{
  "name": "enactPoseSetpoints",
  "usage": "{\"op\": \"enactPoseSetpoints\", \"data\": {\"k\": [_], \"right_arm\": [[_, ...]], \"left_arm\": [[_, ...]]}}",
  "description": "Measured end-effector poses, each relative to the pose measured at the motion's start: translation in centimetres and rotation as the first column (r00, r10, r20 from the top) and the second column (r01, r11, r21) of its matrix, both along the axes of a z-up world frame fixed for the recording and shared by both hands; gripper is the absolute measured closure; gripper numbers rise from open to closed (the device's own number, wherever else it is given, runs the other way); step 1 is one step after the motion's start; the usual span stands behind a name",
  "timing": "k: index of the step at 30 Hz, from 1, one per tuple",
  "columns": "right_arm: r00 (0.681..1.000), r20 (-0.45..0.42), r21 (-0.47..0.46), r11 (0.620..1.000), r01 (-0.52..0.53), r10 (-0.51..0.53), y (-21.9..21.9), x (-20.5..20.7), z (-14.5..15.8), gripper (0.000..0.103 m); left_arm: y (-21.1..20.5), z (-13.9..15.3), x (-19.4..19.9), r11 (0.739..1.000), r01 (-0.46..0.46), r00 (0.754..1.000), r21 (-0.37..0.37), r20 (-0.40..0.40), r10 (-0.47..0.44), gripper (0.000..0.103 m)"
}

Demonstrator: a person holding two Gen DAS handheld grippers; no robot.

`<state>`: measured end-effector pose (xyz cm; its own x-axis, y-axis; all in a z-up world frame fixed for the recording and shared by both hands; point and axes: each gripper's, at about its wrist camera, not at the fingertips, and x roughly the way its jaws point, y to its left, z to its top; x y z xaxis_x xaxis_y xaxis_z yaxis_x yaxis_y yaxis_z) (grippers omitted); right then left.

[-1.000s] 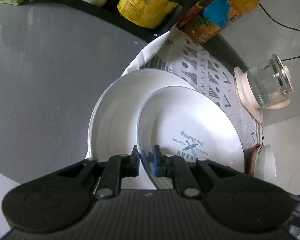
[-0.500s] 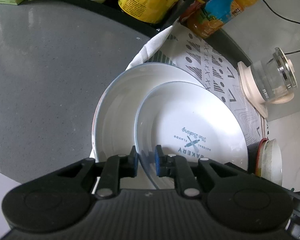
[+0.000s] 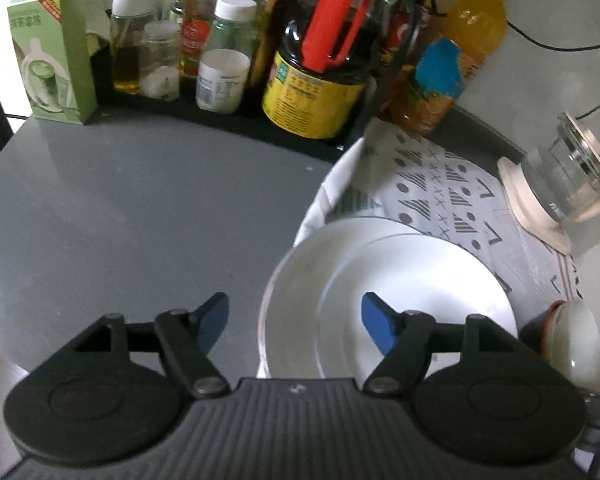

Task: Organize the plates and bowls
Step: 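Lower the 'Bakery' plate onto the plate stack and open both grippers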

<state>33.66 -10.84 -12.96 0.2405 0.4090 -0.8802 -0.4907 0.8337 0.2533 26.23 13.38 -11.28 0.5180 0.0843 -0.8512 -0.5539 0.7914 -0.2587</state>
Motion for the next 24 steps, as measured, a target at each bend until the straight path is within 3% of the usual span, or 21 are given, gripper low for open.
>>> {"op": "enactPoseSetpoints", "data": {"k": [9, 18, 24], "right_arm": [[0.999, -0.02, -0.021, 0.999, 0.038, -0.039, -0.6, 0.2, -0.3, 0.09], [0.997, -0.05, -0.004, 0.999, 0.051, -0.051, -0.9, 0.0, -1.1, 0.089], [0.997, -0.056, -0.018, 0.998, 0.052, -0.053, -0.3, 0.3, -1.4, 0.087]], "left_arm": [[-0.9, -3.4, 0.4, 1.0, 0.026, 0.995, -0.001, -0.095, -0.026, 0.032], [-1.3, -4.8, 0.6, 0.999, 0.042, 0.993, -0.005, -0.113, -0.042, 0.033], [-1.0, -4.7, 0.6, 0.999, 0.046, 0.994, -0.028, -0.098, -0.048, 0.048]]}}
